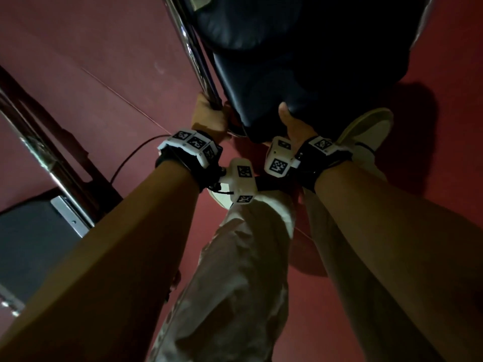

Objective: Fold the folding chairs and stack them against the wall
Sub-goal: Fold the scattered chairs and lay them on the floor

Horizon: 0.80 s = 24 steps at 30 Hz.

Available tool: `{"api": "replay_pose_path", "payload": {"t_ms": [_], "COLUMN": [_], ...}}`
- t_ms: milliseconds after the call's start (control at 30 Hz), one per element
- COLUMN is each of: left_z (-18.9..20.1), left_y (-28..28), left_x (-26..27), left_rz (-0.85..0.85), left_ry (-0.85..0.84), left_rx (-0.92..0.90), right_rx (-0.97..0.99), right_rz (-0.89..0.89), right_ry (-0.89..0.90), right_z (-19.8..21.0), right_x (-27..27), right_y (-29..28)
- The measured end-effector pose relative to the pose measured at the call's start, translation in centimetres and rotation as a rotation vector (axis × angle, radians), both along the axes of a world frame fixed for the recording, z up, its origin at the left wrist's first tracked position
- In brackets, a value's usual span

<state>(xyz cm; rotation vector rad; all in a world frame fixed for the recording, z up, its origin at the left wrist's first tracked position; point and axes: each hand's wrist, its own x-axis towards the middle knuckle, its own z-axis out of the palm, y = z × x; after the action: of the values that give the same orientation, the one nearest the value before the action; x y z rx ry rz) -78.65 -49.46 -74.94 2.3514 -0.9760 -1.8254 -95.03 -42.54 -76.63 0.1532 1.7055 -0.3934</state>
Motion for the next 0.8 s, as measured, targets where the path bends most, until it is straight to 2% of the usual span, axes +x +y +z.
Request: {"api": "replay_pose_path", "payload": {"t_ms": [133,267,400,533,667,800], "left_z": [-0.6,-0.9,-0.8,-1.3,-1.2,0.3], "left_y": [0.1,0.2,-0.1,-0.1,-0.7,-0.6], "left_x": [0.0,-0.5,-0.6,0.0,0.0,0.1], "left_rz": [-0.026,0.097,0.200,0.226,0.285,0.163], "left_ry": [0.003,-0.013,0.034,0.064,0.065,0.041], "left_rx": [0.007,0.037,0.131,0.183,0.227,0.281], "right_rx": [0.051,0.141,0.144,0.166,0.196,0.184], "right_rz": [0.138,0.176,-0.008,-0.041,-0.102,-0.120], "right_ry": [0.067,0.011,-0.046,-0.137,-0.139,-0.156], "right_z": [-0.7,-2.0,-3.1,-3.6,-2.7,-1.0], "right_x": [0.0,-0.2,0.0,-0.4,-0.6,-1.5], "right_y": [-0.4,-0.7,-0.1,-0.4,-1.5,-2.7]}}
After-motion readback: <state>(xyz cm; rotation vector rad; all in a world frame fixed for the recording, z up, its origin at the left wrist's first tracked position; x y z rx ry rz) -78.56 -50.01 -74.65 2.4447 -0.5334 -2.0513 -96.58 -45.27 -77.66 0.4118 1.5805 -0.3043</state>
